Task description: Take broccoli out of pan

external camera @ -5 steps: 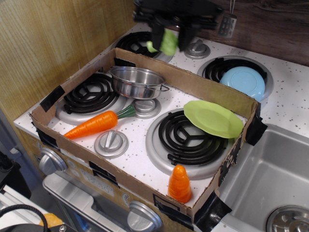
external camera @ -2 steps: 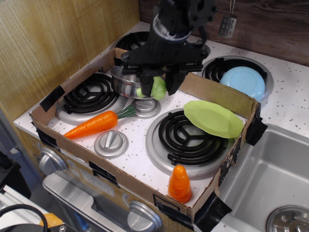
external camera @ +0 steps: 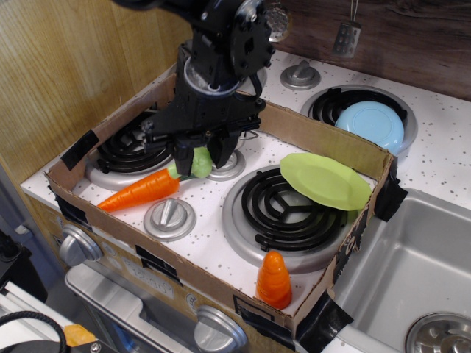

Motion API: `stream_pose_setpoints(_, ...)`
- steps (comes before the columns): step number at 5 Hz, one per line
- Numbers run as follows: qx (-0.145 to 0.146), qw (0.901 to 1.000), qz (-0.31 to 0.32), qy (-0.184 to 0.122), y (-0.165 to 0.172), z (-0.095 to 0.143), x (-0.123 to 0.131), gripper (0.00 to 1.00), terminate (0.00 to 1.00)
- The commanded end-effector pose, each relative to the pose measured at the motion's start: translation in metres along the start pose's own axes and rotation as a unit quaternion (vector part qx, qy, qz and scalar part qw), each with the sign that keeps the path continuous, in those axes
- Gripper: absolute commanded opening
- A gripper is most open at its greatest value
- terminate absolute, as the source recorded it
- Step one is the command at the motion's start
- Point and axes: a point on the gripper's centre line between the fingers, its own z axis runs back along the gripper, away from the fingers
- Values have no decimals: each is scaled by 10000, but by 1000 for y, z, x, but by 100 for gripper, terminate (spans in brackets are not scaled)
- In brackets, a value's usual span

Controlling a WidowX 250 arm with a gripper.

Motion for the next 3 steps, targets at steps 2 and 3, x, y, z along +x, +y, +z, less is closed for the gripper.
stream_pose_setpoints(2, -340, 9977, 412, 420, 5, -4, -25, 0, 0)
stream_pose_setpoints(3, -477, 9957, 557, 573, 2, -16, -41, 0, 0)
